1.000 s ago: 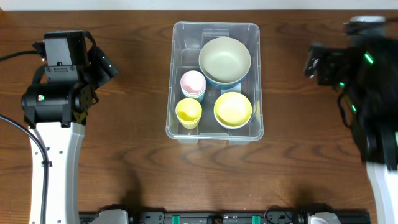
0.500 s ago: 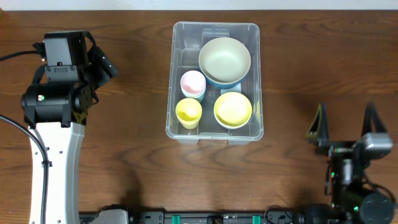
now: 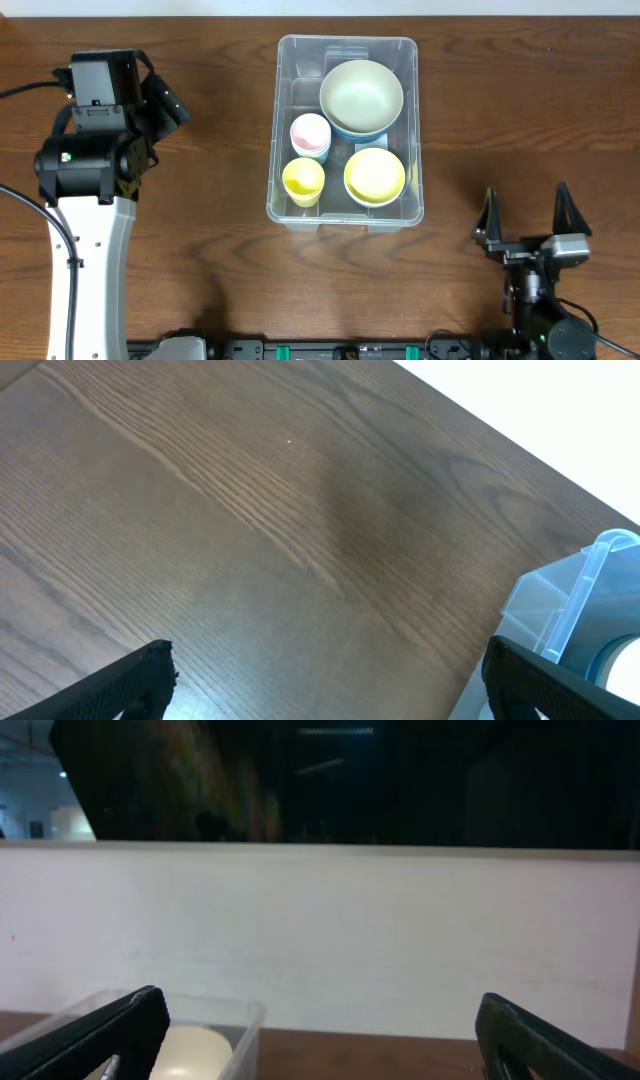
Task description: Pack container
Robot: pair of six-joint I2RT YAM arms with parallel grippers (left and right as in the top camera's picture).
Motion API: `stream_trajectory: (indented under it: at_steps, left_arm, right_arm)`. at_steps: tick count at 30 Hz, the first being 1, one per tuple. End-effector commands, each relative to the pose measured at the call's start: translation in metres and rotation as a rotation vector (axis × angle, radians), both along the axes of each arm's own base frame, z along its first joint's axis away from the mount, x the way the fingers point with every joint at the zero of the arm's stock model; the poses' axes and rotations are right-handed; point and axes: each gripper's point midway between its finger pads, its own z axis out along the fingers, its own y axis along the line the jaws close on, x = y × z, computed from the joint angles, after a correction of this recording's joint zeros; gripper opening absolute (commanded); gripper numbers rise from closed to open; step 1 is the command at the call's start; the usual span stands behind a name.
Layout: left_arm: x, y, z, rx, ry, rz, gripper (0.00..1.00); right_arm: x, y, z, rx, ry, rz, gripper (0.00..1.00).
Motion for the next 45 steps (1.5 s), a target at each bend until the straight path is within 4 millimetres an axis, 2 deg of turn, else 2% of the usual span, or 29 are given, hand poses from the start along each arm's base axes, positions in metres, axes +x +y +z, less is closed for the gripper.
stream_trajectory:
  at_steps: [1, 6, 14, 20, 32, 45]
  left_arm:
    - [0.001, 0.004, 0.003, 0.011, -0.005, 0.015, 0.98]
    - [0.001, 0.004, 0.003, 0.011, -0.005, 0.015, 0.98]
    - [0.001, 0.004, 0.003, 0.011, -0.006, 0.015, 0.98]
    - [0.001, 0.004, 0.003, 0.011, -0.006, 0.015, 0.98]
    - [0.001, 0.004, 0.003, 0.011, -0.006, 0.015, 0.98]
    - [0.001, 0.004, 0.003, 0.011, -0.005, 0.015, 0.98]
  right_arm:
    - [0.005, 0.0, -0.018, 0.009, 0.03, 0.007, 0.99]
    - [0.012, 0.0, -0.04, 0.036, 0.073, 0.016, 0.99]
    - [0.016, 0.001, -0.056, 0.048, 0.115, 0.02, 0.99]
    - [0.021, 0.001, -0.089, 0.04, 0.249, 0.015, 0.99]
    - [0.022, 0.001, -0.129, 0.036, 0.415, 0.011, 0.99]
    - [0.022, 0.002, -0.129, 0.039, 0.416, 0.015, 0.99]
